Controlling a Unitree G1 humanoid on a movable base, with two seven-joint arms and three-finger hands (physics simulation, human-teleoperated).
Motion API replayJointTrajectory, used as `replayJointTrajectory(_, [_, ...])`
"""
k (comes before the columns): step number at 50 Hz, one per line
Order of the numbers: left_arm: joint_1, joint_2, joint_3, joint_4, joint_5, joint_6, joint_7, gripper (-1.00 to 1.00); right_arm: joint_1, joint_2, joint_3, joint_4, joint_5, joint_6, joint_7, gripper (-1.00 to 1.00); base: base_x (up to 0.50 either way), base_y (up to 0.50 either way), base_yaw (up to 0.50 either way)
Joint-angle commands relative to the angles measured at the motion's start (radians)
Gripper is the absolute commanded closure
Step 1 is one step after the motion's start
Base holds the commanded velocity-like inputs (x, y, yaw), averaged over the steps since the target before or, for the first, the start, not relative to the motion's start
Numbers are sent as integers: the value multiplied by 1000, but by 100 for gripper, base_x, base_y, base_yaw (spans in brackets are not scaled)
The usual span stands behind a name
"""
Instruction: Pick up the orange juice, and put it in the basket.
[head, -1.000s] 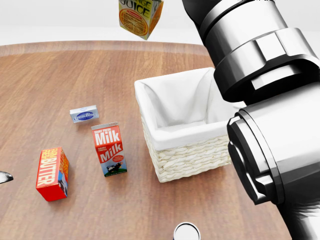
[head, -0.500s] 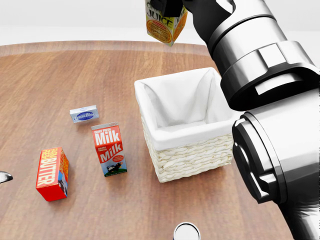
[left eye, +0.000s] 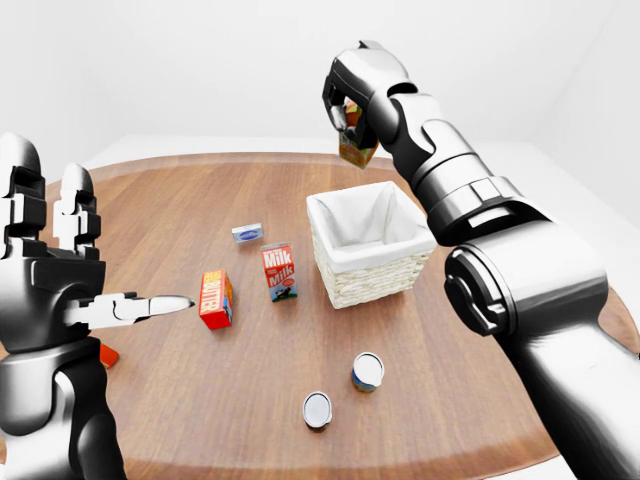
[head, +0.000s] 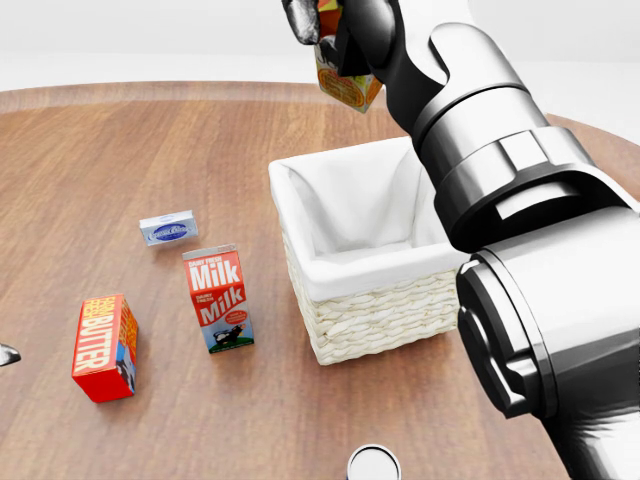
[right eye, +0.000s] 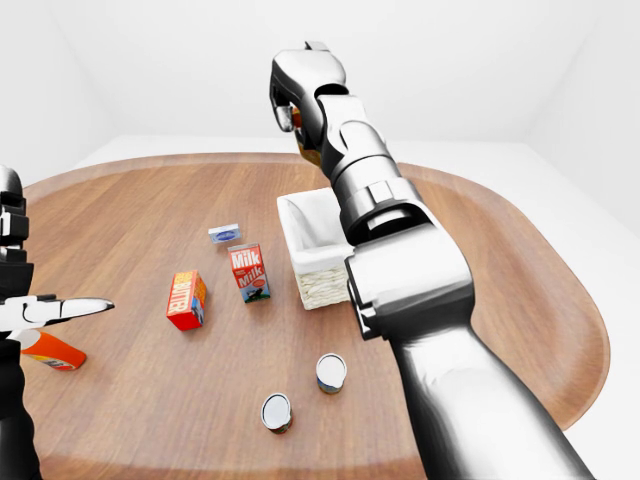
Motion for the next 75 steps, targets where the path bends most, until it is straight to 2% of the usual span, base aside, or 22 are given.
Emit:
replayJointTrajectory(1, [1,0,1,-3,-1,0,-1,-100,31,5,8,-8,-47,0,-48,100,0,0,0])
replayJointTrajectory(41, [-2,2,1,-6,-7,0,3,-100,137,47,5,4,-255,0,-66,100,0,0,0])
replayJointTrajectory(53, [-7,0,-13,27,6,0,0,-100,154,58,-15,4,-266,0,-75,100,0,0,0])
replayJointTrajectory(58, [-6,1,-13,26,5,0,1,-100,152,58,-38,3,-235,0,-79,100,0,0,0])
replayJointTrajectory(59, [-6,0,-14,28,6,0,0,-100,150,65,-85,1,-174,0,-85,100,0,0,0])
replayJointTrajectory(61, [-6,0,-14,28,6,0,0,-100,150,63,-78,1,-161,0,-86,100,0,0,0])
replayJointTrajectory(63, [-7,0,-15,32,7,0,0,-100,149,71,-142,-2,-51,0,-103,100,0,0,0])
replayJointTrajectory(65, [-7,0,-15,34,7,0,0,-100,145,69,-157,-4,18,0,-101,100,0,0,0])
replayJointTrajectory(69, [-11,0,-22,54,13,0,-2,-100,143,58,-139,-4,87,11,-113,100,0,0,0])
replayJointTrajectory(70, [-12,0,-23,57,14,0,-2,-100,145,52,-128,-4,91,25,-122,100,0,0,0])
replayJointTrajectory(75, [-11,1,-26,64,15,0,-2,-100,146,42,-89,-2,98,54,-147,100,0,0,0])
